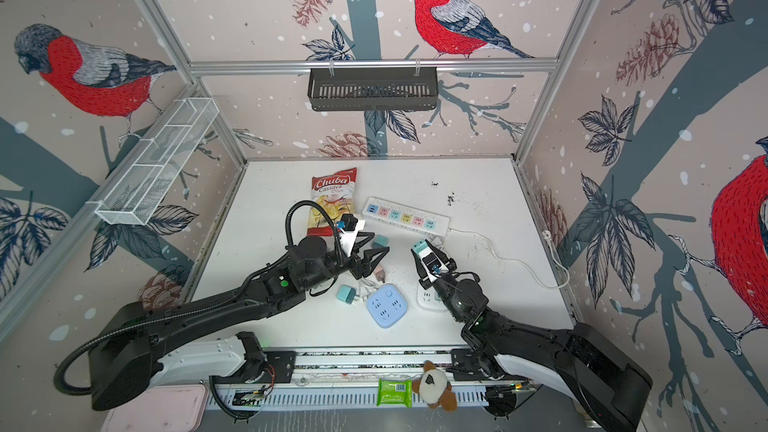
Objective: Insert the plug
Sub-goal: 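Grasp the teal charger with the left gripper from the right gripper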
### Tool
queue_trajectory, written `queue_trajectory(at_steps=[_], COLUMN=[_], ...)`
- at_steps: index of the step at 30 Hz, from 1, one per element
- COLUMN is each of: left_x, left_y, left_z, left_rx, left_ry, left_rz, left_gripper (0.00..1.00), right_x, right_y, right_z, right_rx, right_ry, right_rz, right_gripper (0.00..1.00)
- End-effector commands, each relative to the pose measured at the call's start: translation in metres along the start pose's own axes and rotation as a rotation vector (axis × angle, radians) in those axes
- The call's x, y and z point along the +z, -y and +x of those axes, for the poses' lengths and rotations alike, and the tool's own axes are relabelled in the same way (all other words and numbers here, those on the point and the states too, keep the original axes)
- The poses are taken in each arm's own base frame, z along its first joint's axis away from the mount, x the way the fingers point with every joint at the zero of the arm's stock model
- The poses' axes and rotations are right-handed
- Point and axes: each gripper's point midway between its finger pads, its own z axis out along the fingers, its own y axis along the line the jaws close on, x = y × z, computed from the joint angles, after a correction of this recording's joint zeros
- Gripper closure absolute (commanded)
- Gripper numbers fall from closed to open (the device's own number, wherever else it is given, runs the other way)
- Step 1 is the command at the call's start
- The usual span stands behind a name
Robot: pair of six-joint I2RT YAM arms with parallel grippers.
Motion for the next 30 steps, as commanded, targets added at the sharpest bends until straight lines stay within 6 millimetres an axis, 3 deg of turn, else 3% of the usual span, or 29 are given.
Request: queue_trajectory(at_steps=[1, 5, 14, 22, 30], left_x=[0.007, 0.02, 0.039, 0.048, 0.056], left_y=[0.016, 0.031, 0.042, 0.051, 0.062], left_z=[-0.006, 0.003, 0.016, 0.026, 0.034], left_rx=[-0.016, -0.01, -0.034, -0.03, -0.023], left_ry=[0.01, -0.054, -0.178, -0.235, -0.293], left_rz=[0.093, 0.186, 0.249, 0.303, 0.353], left_gripper=[0.34, 0.37, 0.4, 0.4, 0.46], right_x=[-0.01, -0.012, -0.017, -0.042, -0.047], right_y=[-0.012, -0.017, -0.034, -0.025, -0.022], right_z=[-0.003, -0.004, -0.001, -0.013, -0.014], right_rx=[0.023, 0.019, 0.002, 0.027, 0.046], right_ry=[0.052, 0.062, 0.06, 0.165, 0.186], right_rz=[-0.077, -0.109, -0.168, -0.142, -0.145], right_gripper=[0.98, 0.98, 0.97, 0.95, 0.93])
